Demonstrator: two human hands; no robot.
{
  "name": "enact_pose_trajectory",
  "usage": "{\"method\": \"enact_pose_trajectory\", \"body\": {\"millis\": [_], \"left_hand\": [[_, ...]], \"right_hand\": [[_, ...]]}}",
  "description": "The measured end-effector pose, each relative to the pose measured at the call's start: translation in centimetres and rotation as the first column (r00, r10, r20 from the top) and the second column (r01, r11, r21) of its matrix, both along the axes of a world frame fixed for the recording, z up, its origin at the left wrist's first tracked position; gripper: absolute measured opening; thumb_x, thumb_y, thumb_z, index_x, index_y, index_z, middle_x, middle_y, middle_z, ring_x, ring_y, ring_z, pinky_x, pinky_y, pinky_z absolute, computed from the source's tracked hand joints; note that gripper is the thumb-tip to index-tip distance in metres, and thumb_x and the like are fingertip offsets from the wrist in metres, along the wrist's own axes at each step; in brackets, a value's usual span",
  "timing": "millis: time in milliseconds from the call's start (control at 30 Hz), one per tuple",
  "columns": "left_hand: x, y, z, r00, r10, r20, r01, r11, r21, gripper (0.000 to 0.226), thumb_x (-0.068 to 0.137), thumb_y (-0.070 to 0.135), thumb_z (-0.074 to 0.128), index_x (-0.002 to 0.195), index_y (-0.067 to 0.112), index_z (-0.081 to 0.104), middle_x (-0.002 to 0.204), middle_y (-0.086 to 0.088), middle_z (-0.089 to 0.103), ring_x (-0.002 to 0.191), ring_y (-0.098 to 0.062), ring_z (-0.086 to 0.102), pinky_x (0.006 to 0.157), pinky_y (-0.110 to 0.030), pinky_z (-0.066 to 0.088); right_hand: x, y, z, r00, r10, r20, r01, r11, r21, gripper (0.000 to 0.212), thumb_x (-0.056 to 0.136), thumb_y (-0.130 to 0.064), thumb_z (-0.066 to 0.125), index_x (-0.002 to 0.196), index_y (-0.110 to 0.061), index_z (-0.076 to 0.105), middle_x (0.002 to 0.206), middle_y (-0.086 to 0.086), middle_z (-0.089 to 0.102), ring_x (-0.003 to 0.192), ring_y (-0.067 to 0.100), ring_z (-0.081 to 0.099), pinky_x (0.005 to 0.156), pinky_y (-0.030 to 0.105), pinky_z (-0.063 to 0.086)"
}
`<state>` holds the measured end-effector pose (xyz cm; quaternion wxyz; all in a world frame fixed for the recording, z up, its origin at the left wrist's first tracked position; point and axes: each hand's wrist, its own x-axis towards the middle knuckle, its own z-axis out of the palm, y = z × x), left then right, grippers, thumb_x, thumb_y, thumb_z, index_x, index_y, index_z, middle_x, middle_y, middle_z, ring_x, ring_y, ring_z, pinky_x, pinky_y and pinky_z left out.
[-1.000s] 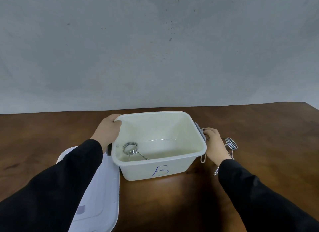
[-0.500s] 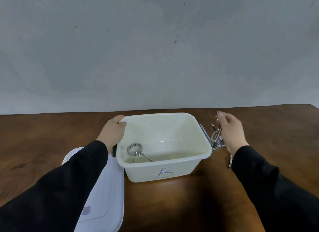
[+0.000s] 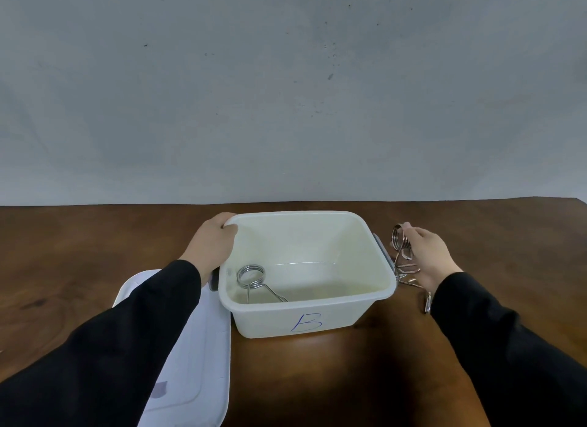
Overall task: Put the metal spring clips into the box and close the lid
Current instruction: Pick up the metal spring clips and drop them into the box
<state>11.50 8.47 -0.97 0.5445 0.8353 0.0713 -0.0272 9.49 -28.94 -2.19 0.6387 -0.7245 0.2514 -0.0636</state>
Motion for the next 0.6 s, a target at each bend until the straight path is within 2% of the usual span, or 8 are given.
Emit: {"method": "enact_pose_trajectory", "body": {"millis": [100, 200, 267, 333, 367, 433, 467, 600], "left_hand": [[0.0, 0.0, 0.0, 1.000, -0.001, 0.008, 0.001, 1.000, 0.008, 0.036, 0.099, 0.012, 0.038, 0.125, 0.022, 0.062, 0.109, -0.001, 0.066, 0.085, -0.015, 0.056, 0.063, -0.025, 0.043], [-0.1, -0.1, 0.0, 1.000, -0.003, 0.012, 0.002, 1.000, 0.020, 0.037, 0.099, 0.011, 0.038, 0.125, 0.022, 0.061, 0.110, -0.001, 0.065, 0.086, -0.015, 0.056, 0.063, -0.024, 0.042], [-0.1, 0.0, 0.0, 1.000, -0.002, 0.011, 0.002, 1.000, 0.021, 0.037, 0.099, 0.011, 0.038, 0.126, 0.021, 0.061, 0.111, -0.002, 0.065, 0.088, -0.017, 0.056, 0.063, -0.024, 0.042], [-0.1, 0.0, 0.0, 1.000, 0.000, 0.010, 0.000, 1.000, 0.021, 0.037, 0.099, 0.011, 0.038, 0.125, 0.020, 0.062, 0.111, -0.003, 0.066, 0.087, -0.018, 0.056, 0.064, -0.024, 0.043], [0.0, 0.0, 0.0, 1.000, 0.003, 0.009, -0.003, 1.000, 0.020, 0.037, 0.098, 0.011, 0.039, 0.125, 0.020, 0.062, 0.109, -0.002, 0.065, 0.087, -0.018, 0.056, 0.064, -0.025, 0.043], [0.0, -0.1, -0.1, 1.000, 0.008, 0.005, -0.008, 1.000, 0.013, 0.036, 0.099, 0.011, 0.039, 0.124, 0.021, 0.062, 0.104, 0.001, 0.065, 0.085, -0.016, 0.056, 0.063, -0.025, 0.044], [0.0, -0.1, -0.1, 1.000, 0.008, 0.002, -0.008, 1.000, 0.010, 0.035, 0.099, 0.011, 0.039, 0.123, 0.022, 0.062, 0.102, 0.003, 0.065, 0.084, -0.014, 0.056, 0.063, -0.026, 0.044], [-0.1, -0.2, 0.0, 1.000, 0.015, 0.001, -0.015, 1.000, 0.001, 0.034, 0.099, 0.011, 0.039, 0.122, 0.022, 0.062, 0.107, 0.000, 0.066, 0.084, -0.014, 0.057, 0.064, -0.026, 0.043]], "right_hand": [[-0.5, 0.0, -0.2, 0.998, -0.026, -0.062, 0.032, 0.995, 0.098, 0.034, 0.105, -0.036, 0.050, 0.109, -0.006, 0.066, 0.092, 0.011, 0.069, 0.079, 0.028, 0.059, 0.074, 0.039, 0.048], [-1.0, -0.3, -0.6, 0.997, 0.008, -0.082, -0.012, 0.999, -0.052, 0.033, 0.107, -0.035, 0.045, 0.105, -0.007, 0.062, 0.081, 0.004, 0.061, 0.066, 0.016, 0.052, 0.060, 0.030, 0.043], [-1.2, -0.8, -0.8, 0.992, 0.061, -0.111, -0.075, 0.988, -0.132, 0.038, 0.106, -0.039, 0.046, 0.105, -0.005, 0.064, 0.076, 0.006, 0.061, 0.061, 0.016, 0.053, 0.059, 0.032, 0.048], [-1.3, -1.4, -1.3, 0.975, 0.130, -0.181, -0.171, 0.956, -0.238, 0.043, 0.101, -0.048, 0.046, 0.106, -0.010, 0.067, 0.088, 0.013, 0.073, 0.076, 0.026, 0.067, 0.080, 0.048, 0.060], [-1.5, -1.5, -1.4, 0.961, 0.170, -0.219, -0.231, 0.928, -0.293, 0.044, 0.101, -0.050, 0.045, 0.105, -0.013, 0.068, 0.093, 0.014, 0.075, 0.085, 0.031, 0.071, 0.089, 0.053, 0.058], [-1.8, -1.3, -1.1, 0.945, 0.213, -0.248, -0.293, 0.888, -0.354, 0.042, 0.104, -0.046, 0.040, 0.107, -0.014, 0.067, 0.098, 0.013, 0.075, 0.097, 0.034, 0.071, 0.096, 0.053, 0.053], [-2.0, -1.0, -0.8, 0.951, 0.211, -0.226, -0.279, 0.901, -0.333, 0.040, 0.106, -0.043, 0.040, 0.109, -0.013, 0.066, 0.102, 0.014, 0.074, 0.098, 0.035, 0.071, 0.098, 0.054, 0.053], [-2.1, -0.8, 0.1, 0.980, 0.167, -0.113, -0.173, 0.984, -0.043, 0.036, 0.106, -0.036, 0.045, 0.122, -0.010, 0.064, 0.118, 0.022, 0.070, 0.086, 0.035, 0.070, 0.092, 0.060, 0.056]]}}
